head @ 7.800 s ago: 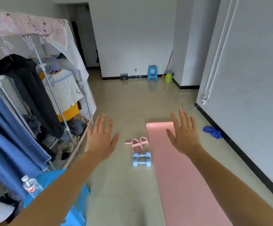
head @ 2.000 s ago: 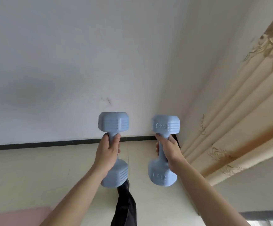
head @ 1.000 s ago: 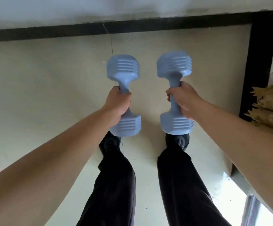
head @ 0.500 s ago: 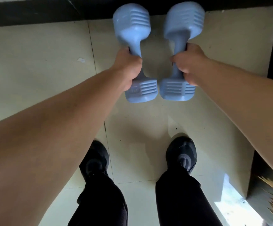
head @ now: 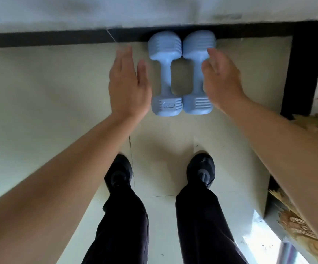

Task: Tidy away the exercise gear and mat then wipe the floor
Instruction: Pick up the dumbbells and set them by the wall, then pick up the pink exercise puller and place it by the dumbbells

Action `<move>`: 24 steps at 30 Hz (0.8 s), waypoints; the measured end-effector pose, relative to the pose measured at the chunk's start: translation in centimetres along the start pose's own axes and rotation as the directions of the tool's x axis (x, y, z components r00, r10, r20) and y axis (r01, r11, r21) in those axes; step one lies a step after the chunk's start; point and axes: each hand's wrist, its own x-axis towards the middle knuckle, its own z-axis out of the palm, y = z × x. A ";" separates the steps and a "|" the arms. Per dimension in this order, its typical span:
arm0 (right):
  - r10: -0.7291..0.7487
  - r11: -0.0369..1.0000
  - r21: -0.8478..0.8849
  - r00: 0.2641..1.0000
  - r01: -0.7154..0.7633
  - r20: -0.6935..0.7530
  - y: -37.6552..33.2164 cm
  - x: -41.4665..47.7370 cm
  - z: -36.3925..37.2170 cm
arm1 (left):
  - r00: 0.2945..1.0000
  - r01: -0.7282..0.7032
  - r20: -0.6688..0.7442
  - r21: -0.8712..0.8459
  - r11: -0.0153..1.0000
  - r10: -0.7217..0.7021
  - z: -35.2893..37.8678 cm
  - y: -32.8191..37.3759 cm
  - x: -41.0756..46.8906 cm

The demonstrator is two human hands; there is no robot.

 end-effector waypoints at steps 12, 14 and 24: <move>-0.754 0.624 -0.449 0.644 0.639 -0.132 -34.6 -20.5 -23.0 | 0.840 -0.137 -0.423 0.443 0.886 0.341 -37.9 21.4 -13.2; -0.824 0.545 -0.455 0.549 0.704 -0.137 -40.1 -24.7 -26.5 | 0.793 -0.081 -0.513 0.445 0.892 0.328 -44.3 25.0 -16.9; -0.996 0.089 -0.360 0.092 0.929 -0.007 -60.7 -45.2 -31.7 | 0.486 0.211 -0.838 0.387 0.898 0.247 -67.9 26.7 -41.4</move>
